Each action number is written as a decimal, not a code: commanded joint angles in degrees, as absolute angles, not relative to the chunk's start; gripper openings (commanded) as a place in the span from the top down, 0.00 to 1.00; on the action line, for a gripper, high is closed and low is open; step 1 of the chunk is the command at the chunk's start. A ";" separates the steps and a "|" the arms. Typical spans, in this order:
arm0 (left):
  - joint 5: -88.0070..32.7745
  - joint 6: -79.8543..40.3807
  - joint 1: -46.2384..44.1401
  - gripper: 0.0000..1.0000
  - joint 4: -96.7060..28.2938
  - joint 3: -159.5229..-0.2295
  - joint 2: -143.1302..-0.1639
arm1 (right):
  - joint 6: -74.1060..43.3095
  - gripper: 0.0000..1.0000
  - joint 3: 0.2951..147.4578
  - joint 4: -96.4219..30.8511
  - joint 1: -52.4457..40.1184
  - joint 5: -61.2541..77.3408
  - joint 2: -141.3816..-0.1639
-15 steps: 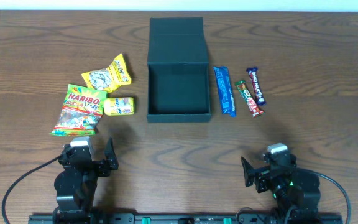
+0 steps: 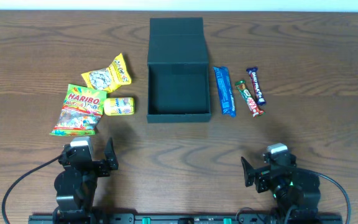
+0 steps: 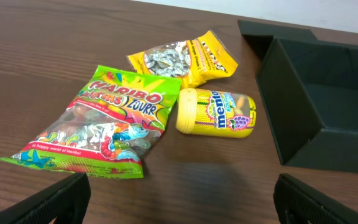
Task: Pack container
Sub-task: 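Move the left gripper toward the Haribo gummy bag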
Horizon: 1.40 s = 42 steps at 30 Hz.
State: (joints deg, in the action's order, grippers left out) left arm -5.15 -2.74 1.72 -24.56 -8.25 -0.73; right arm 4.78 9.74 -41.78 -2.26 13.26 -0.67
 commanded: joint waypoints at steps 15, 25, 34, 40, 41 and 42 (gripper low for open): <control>-4.91 -2.11 1.48 0.05 -24.60 -7.11 -0.25 | 4.10 0.01 9.58 -41.76 -2.00 13.06 -0.32; -15.14 -15.44 1.48 0.05 -24.56 -7.18 -0.25 | 4.10 0.01 9.58 -41.76 -2.00 13.06 -0.32; -13.23 -8.16 1.48 0.05 -18.55 -21.80 -10.55 | 4.10 0.01 9.58 -41.76 -2.00 13.06 -0.32; -0.95 7.07 1.48 0.05 -39.05 -45.08 -39.53 | 4.10 0.01 9.58 -41.76 -2.00 13.06 -0.32; -0.89 8.97 1.48 0.05 -41.34 -48.05 -44.05 | 4.10 0.01 9.58 -41.76 -2.00 13.06 -0.32; -1.10 10.61 1.48 0.05 -42.87 -50.59 -48.21 | 4.10 0.01 9.58 -41.76 -2.00 13.06 -0.32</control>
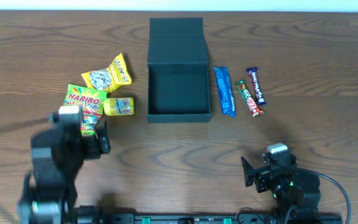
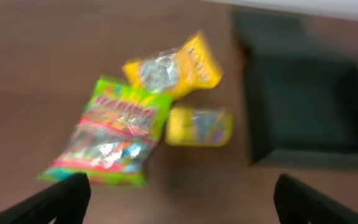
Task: Pack container
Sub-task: 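Move the left gripper toward the Haribo gummy bag, then grasp the Haribo gummy bag with the left gripper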
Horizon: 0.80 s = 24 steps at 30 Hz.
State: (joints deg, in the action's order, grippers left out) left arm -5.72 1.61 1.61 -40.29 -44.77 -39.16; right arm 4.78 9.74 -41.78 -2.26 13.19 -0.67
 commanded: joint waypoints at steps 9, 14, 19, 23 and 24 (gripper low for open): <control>4.43 13.41 3.49 0.05 -39.62 -55.66 -73.54 | 4.10 0.01 9.58 -41.76 -2.00 13.06 -0.32; 4.36 17.26 9.06 0.05 -38.46 -55.66 -79.99 | 4.10 0.01 9.58 -41.76 -2.00 13.06 -0.32; -5.17 23.44 15.88 0.05 -35.77 -55.66 -83.90 | 4.10 0.01 9.58 -41.76 -2.00 13.06 -0.32; -6.81 24.95 16.86 0.05 -33.91 -55.66 -88.23 | 4.10 0.01 9.58 -41.76 -2.00 13.06 -0.32; -6.85 25.30 16.80 0.05 -33.12 -55.66 -89.86 | 4.10 0.01 9.58 -41.76 -2.00 13.06 -0.32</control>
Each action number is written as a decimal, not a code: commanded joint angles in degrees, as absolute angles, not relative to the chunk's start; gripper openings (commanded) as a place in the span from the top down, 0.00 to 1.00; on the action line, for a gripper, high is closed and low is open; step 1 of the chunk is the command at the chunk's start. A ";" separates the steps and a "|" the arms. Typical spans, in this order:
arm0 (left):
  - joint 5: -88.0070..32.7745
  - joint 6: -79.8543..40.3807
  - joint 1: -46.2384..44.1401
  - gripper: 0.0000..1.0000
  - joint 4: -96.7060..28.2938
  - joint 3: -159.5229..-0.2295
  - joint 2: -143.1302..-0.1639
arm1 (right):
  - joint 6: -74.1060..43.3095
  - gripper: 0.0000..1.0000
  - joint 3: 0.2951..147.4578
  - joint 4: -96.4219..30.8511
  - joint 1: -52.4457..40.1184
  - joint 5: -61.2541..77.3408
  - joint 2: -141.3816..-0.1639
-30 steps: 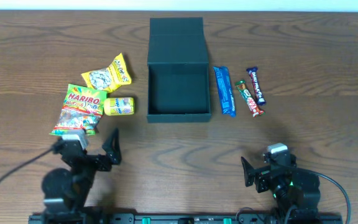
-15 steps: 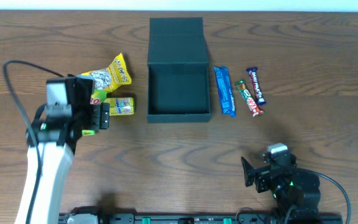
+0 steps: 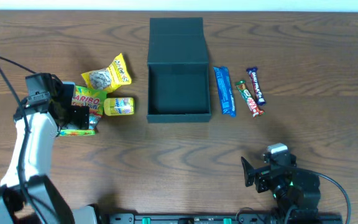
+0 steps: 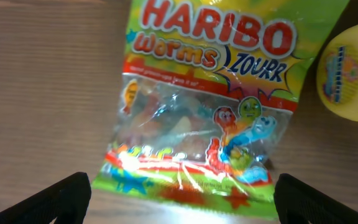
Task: Pack container
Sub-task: 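Grasp the Haribo gummy bag with the left gripper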
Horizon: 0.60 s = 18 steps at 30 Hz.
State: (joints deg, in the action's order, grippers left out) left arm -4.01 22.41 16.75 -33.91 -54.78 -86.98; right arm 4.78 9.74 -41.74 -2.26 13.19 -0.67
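A Haribo worms bag [image 3: 87, 99] [image 4: 210, 106] lies left of the open black box [image 3: 179, 116]. My left gripper [image 3: 79, 118] [image 4: 182, 208] hovers low over the bag's near end, open, with one finger off each side of it and nothing held. A yellow Mentos tub [image 3: 119, 106] [image 4: 352, 78] lies between the bag and the box. A yellow snack bag [image 3: 107, 76] sits behind them. Right of the box lie a blue bar [image 3: 224, 91], a green-red bar [image 3: 248, 98] and a purple bar [image 3: 256, 85]. My right gripper [image 3: 248, 173] rests open at the front right.
The box's lid [image 3: 176, 40] lies flat behind it, hinged open. A black cable [image 3: 8, 68] arcs from the left arm over the table's left side. The arm bases stand along the front edge.
My left gripper has moved farther left and down toward the Haribo bag, which now fills its wrist view. It remains open. The objects and the right arm have not moved.
Both arms were parked at the front edge, grippers open, the snacks lying on either side of the box. Then the left arm was raised and out toward the left snacks. Now its open gripper is close over the Haribo bag.
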 commanded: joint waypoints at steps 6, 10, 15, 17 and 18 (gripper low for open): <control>-6.90 24.60 16.82 0.05 -29.02 -55.66 -96.09 | 4.10 0.01 9.58 -41.76 -2.00 13.06 -0.32; -6.92 24.16 16.80 0.05 -27.94 -55.66 -99.94 | 4.10 0.01 9.58 -41.76 -2.00 13.06 -0.32; -6.87 23.49 16.80 0.14 -27.99 -55.66 -105.54 | 4.10 0.01 9.58 -41.76 -2.00 13.06 -0.32; -6.87 22.41 16.82 0.33 -27.99 -55.66 -106.59 | 4.10 0.01 9.58 -41.76 -2.00 13.06 -0.32; -6.85 21.98 16.82 0.39 -27.97 -55.66 -106.63 | 4.10 0.01 9.58 -41.76 -2.00 13.06 -0.32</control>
